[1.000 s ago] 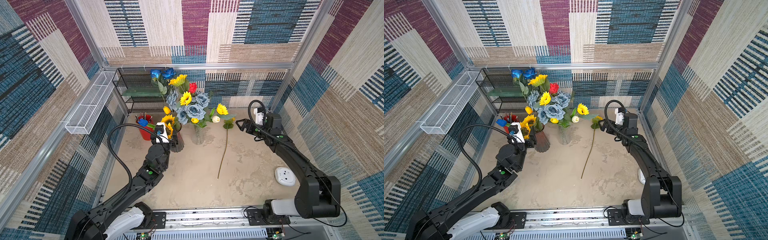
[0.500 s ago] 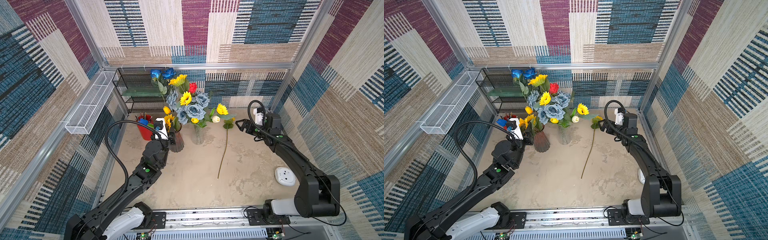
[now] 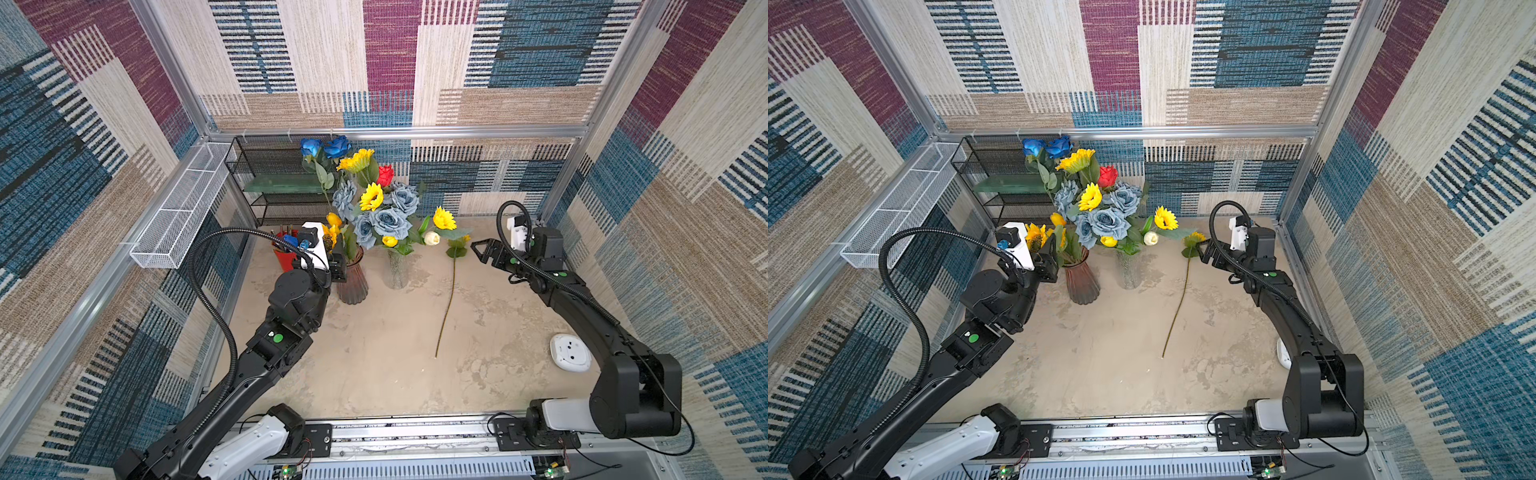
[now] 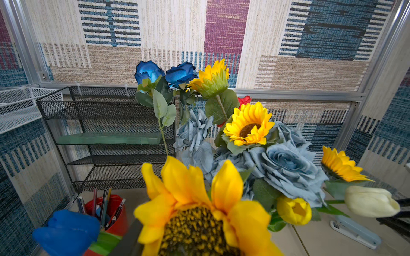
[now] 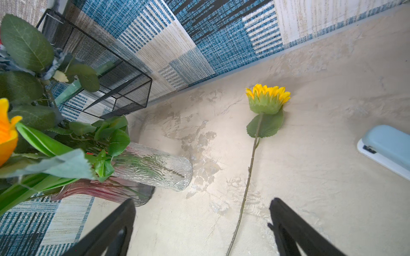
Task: Pick out yellow flowers from the vase
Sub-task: Pick up the flower from the vase.
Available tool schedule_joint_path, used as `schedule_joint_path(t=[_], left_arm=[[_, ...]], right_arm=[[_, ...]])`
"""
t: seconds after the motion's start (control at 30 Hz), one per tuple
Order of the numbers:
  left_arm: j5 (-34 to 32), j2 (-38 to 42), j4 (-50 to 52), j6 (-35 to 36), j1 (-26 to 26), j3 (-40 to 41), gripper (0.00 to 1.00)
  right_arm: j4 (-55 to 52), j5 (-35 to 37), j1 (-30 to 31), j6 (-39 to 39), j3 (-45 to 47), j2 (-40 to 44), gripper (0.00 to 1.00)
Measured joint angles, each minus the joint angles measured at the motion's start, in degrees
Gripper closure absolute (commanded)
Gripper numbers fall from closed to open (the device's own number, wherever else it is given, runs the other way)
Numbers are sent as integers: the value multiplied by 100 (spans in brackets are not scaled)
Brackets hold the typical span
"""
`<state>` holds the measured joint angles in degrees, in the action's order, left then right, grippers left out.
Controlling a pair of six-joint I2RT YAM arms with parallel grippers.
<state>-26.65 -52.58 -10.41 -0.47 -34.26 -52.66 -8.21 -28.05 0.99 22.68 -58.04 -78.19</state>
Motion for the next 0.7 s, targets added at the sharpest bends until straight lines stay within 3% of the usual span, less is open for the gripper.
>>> schedule_joint_path(t=[0.37, 0.7], left_arm=[[151, -79, 404, 227, 2, -380, 48], [457, -179, 1078, 439, 2, -1475, 47]], right_arm=[[105, -2, 15, 42, -2, 26, 4], [105, 22, 0, 39, 4, 295, 4]])
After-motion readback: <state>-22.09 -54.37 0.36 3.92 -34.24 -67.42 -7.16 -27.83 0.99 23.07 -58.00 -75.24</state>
